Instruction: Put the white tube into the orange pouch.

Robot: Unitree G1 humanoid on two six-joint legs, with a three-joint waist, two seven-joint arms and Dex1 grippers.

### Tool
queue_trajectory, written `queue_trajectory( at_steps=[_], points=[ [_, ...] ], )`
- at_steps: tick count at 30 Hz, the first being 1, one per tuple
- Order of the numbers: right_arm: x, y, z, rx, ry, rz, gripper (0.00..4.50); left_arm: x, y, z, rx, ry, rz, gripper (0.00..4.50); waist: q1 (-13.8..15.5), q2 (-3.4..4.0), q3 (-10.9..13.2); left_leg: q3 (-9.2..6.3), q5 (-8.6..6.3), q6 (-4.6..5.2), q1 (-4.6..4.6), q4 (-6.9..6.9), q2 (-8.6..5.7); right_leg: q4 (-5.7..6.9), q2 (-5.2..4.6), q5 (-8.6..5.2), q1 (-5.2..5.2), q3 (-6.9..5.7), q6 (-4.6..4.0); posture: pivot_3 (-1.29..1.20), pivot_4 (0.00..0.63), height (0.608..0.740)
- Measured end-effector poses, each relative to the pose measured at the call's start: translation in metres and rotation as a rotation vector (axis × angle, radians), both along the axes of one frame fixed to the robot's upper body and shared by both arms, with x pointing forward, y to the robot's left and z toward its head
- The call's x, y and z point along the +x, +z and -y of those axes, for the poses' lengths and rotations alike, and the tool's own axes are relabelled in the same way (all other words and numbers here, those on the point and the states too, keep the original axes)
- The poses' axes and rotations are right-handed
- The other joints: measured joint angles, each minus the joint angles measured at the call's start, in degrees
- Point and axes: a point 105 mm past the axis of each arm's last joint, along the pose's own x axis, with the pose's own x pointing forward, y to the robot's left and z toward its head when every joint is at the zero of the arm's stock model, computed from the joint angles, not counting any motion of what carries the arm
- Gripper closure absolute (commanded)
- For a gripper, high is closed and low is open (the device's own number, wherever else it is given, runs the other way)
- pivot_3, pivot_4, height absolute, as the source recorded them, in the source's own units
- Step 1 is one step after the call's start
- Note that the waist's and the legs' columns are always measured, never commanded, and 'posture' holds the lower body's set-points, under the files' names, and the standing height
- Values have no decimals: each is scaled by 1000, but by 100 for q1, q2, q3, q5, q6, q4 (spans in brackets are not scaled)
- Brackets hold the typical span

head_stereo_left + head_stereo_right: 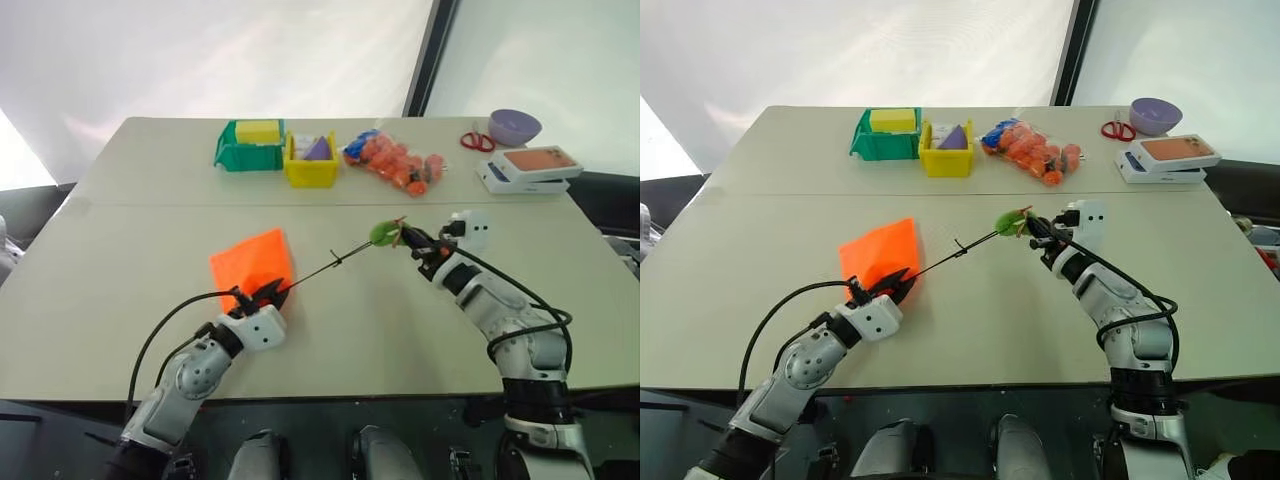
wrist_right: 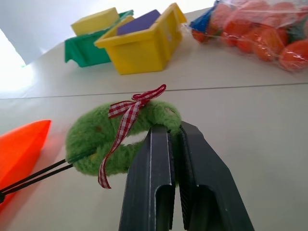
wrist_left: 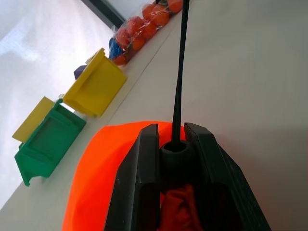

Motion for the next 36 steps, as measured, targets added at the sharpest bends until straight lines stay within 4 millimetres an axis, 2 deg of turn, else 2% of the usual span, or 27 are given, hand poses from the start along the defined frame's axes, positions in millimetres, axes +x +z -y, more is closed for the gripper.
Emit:
queue_trajectory(
  at_steps=[7,9,10,12,15,16,17,21,26,31,36],
  points=[
    [1,-2,0,-14,-2,-2,4500,-1,0,0,-15,-16,-24,4202,1,4,0,0,0,0,0,0,0,0,0,1,0,0,1,0,150,740],
    [0,-3,-2,-32,11,-4,3741,-3,-1,-1,-37,-24,-49,3133,-1,4,0,1,0,0,0,-1,0,-1,0,0,0,0,1,0,150,740],
    [0,-4,-3,-38,20,-5,3426,-5,-4,-1,-50,-28,-75,2814,-2,5,1,1,0,0,0,-1,0,-2,0,0,0,0,0,0,150,740],
    [-3,-6,-1,-61,36,-13,2341,-11,-10,-4,-88,-41,-144,1744,1,5,1,0,0,0,-1,-2,1,-5,0,-1,-1,0,-1,0,150,740],
    [-9,-10,-5,-117,89,-18,829,-21,-11,-9,-189,-82,-271,220,-2,7,2,0,0,0,-3,-3,1,-6,-1,-2,-2,0,-3,0,150,740],
    [-12,-12,-7,-137,108,-21,328,-25,-9,-9,-219,-100,-314,0,-3,7,2,0,0,0,-2,-3,1,-7,-1,-2,-2,0,-4,0,150,740],
    [-15,-15,-9,-166,135,-27,54,-31,-8,-9,-250,-133,-381,0,-3,8,3,-1,-1,-1,-2,-3,1,-9,-1,-3,-3,0,-4,0,150,740],
    [-26,-28,-7,-222,200,-60,54,-46,-1,-22,-345,-157,-575,0,0,15,8,-3,-1,-1,-2,-2,1,-17,1,-4,-16,-1,-5,0,150,740],
    [-36,-31,-2,-237,252,-46,54,-41,24,-50,-510,-79,-664,0,6,17,10,-3,-1,-2,-1,-1,-1,-21,4,-4,-15,-1,-3,0,150,740],
    [-38,-26,9,-286,259,14,54,-24,38,-101,-614,125,-589,0,6,15,9,-2,-1,-1,-1,-2,-1,-22,12,-4,-6,-2,-2,0,150,740],
    [-40,-31,20,-302,247,17,54,-22,24,-156,-724,347,-556,0,9,11,8,-2,-1,-2,-1,-2,0,-22,13,-4,-5,-2,-3,0,150,740]
  ],
)
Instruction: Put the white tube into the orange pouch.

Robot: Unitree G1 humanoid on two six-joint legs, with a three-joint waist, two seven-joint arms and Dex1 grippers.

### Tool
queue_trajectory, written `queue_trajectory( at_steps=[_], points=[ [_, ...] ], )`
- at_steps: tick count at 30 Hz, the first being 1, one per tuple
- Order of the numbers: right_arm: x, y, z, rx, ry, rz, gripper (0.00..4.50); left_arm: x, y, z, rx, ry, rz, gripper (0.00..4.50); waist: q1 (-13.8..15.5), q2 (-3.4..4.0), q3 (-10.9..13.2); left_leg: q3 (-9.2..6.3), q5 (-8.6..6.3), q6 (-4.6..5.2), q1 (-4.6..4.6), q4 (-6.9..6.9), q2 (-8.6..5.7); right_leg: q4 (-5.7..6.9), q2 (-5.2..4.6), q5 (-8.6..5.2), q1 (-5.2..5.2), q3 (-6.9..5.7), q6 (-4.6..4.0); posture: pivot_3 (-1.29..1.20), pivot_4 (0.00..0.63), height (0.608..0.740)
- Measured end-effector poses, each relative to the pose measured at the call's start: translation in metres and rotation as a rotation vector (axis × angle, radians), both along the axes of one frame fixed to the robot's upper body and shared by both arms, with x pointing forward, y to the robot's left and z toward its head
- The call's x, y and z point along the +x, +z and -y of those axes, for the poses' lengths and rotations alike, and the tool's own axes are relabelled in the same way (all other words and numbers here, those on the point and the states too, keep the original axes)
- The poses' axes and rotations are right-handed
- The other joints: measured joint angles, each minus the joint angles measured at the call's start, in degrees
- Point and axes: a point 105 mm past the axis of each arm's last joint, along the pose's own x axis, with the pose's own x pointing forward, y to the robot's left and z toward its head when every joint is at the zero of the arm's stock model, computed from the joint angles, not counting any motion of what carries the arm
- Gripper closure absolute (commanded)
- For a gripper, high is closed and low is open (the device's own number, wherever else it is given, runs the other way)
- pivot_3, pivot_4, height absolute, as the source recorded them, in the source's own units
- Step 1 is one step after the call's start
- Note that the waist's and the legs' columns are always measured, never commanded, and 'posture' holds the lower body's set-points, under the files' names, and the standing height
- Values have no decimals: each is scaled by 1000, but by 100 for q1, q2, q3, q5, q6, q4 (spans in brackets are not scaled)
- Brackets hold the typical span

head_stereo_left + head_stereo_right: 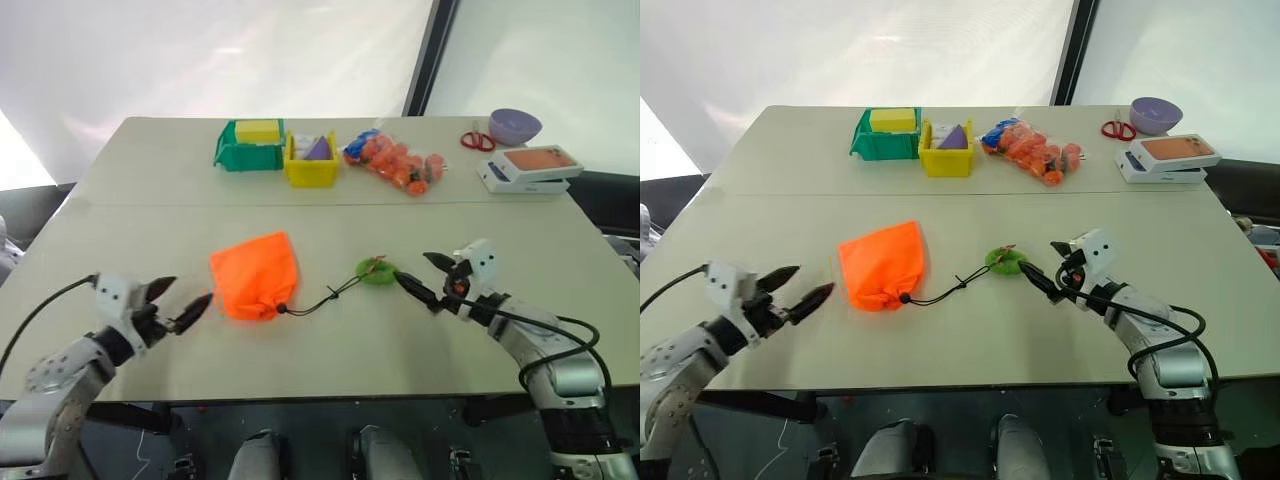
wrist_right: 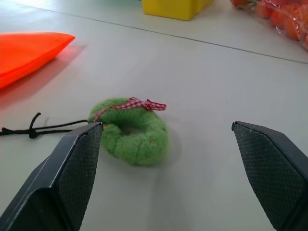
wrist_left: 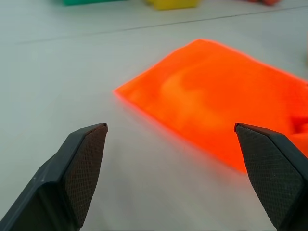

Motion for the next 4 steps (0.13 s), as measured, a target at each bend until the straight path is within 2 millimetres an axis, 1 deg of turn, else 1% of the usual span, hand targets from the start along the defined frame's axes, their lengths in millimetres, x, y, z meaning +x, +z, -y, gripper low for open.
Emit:
queue_trajectory(
  at_steps=[1,4],
  points=[
    [-1,-2,1,-1,1,-2,54,-2,-4,-10,-4,39,-10,0,0,0,0,0,0,0,0,0,0,-2,-2,0,-3,0,0,0,150,740],
    [-4,-5,2,-8,15,-3,54,-6,-15,-21,-5,89,-35,0,8,0,0,-1,-2,-3,1,0,-2,-6,-9,0,-9,0,-2,0,150,740]
  ],
)
